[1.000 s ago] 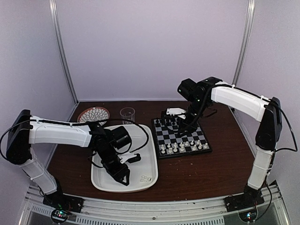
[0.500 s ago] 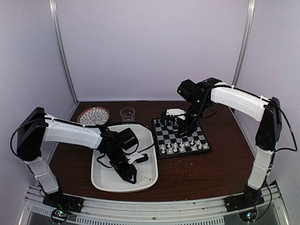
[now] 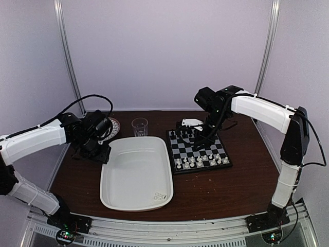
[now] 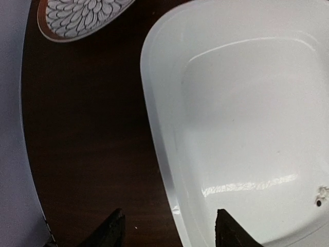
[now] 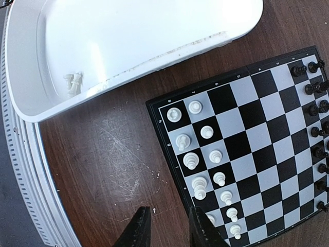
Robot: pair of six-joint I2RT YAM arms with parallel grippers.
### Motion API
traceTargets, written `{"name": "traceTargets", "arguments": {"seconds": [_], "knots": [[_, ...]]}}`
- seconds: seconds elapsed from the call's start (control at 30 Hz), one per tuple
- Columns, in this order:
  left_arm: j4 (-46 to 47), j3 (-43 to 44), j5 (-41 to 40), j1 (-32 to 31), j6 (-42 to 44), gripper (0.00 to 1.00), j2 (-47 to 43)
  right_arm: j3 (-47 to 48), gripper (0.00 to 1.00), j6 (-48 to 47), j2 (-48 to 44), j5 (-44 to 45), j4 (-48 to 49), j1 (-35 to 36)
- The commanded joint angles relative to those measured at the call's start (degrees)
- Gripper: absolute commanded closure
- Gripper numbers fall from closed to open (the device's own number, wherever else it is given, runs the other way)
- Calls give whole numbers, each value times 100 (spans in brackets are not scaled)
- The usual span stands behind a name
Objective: Set up the chess pieces on the board
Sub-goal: Adjust the storage box at the center of the board.
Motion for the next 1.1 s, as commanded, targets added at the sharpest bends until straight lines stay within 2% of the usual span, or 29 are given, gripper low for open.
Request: {"name": "traceTargets", "arguments": {"seconds": [0.0, 0.13, 0.33, 0.6, 0.83, 1.0, 1.07], "knots": [[-325, -386, 181, 35, -891, 39, 206, -69, 71, 76, -191, -138, 96, -14], [-303, -393, 193, 143, -1070, 40, 452, -143, 71, 102, -248, -136, 105, -14], [48, -598, 494, 340, -1110, 55, 791, -244, 71, 148, -307, -102, 155, -15], [671, -788, 1282, 559, -798, 100, 1189, -163, 71, 165, -222, -161, 86, 19], [732, -1065, 1519, 624, -416, 100, 723, -103, 71, 191, -97, -231, 69, 84], [676, -964, 1058, 628, 672, 100, 300, -23, 71, 216, 27, -345, 66, 126], [316, -678, 517, 624, 1067, 100, 386, 32, 71, 209, 70, -441, 16, 177]]}}
